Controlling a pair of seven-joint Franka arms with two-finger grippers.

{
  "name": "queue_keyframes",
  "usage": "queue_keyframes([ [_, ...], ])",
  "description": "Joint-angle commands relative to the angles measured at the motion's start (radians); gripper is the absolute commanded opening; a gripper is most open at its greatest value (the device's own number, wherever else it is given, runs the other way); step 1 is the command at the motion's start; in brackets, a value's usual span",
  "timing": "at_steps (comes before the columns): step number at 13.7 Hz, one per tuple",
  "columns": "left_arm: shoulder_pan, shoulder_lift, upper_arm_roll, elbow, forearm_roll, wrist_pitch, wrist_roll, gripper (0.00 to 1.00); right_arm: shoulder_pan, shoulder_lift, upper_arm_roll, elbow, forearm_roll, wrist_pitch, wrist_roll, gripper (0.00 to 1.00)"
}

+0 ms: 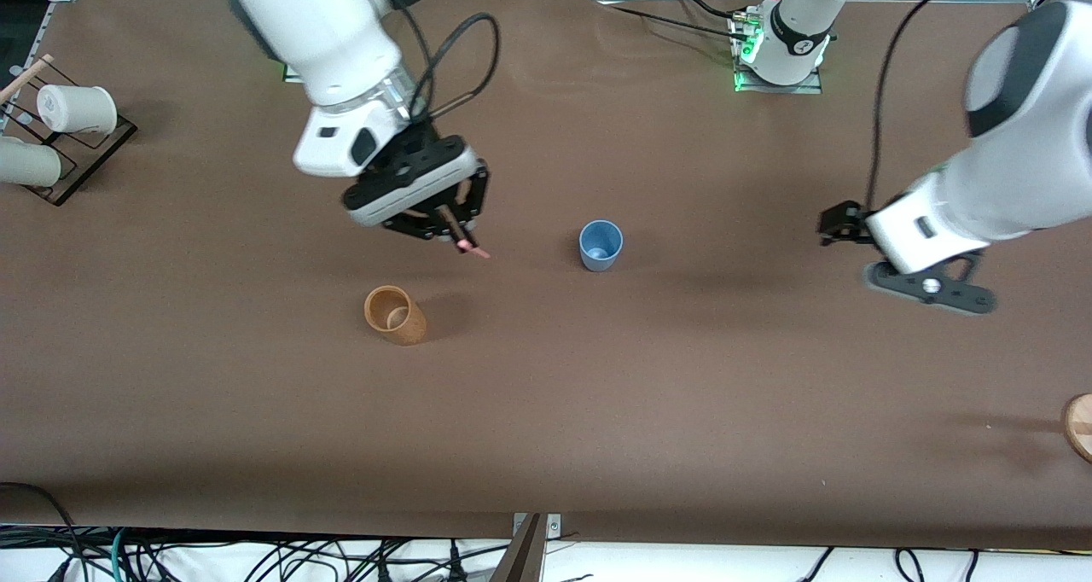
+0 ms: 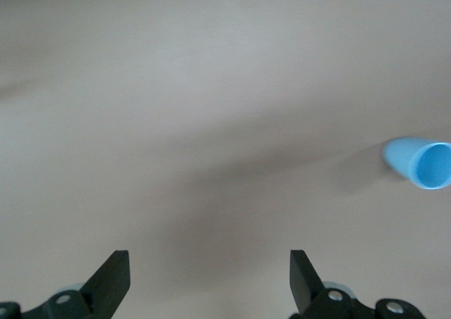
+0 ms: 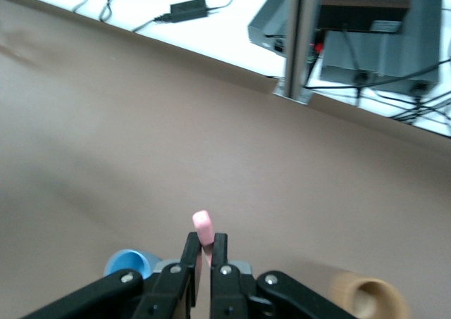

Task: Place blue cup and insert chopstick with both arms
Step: 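Set the blue cup down, open the left gripper, lift the chopstick, then lower the pink chopstick into the blue cup with the right gripper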

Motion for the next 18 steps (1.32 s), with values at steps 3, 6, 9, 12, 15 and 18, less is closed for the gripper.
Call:
queue_keyframes([
  [3,-0.273,-0.234,0.428,-0.249,-0.128,0.161,0.037,1.0,0.166,0.103,-0.066,0.036,-0.123,0.136,0.228,0.0],
  [6,-0.301,-0.382,0.476,-0.483,-0.139,0.312,0.034,1.0,0.3,0.166,-0.156,0.084,-0.169,0.141,0.333,0.0],
  [9,-0.295,-0.384,0.479,-0.476,-0.143,0.269,0.035,1.0,0.367,0.215,-0.19,0.111,-0.169,0.144,0.398,0.0],
  [12,-0.295,-0.381,0.474,-0.46,-0.143,0.261,0.035,1.0,0.438,0.264,-0.238,0.138,-0.174,0.141,0.445,0.0],
  [15,-0.304,-0.379,0.455,-0.448,-0.143,0.261,0.031,1.0,0.438,0.258,-0.235,0.112,-0.188,0.131,0.445,0.0],
  [18,-0.304,-0.381,0.448,-0.446,-0.142,0.26,0.032,1.0,0.443,0.257,-0.235,0.089,-0.191,0.131,0.447,0.0],
])
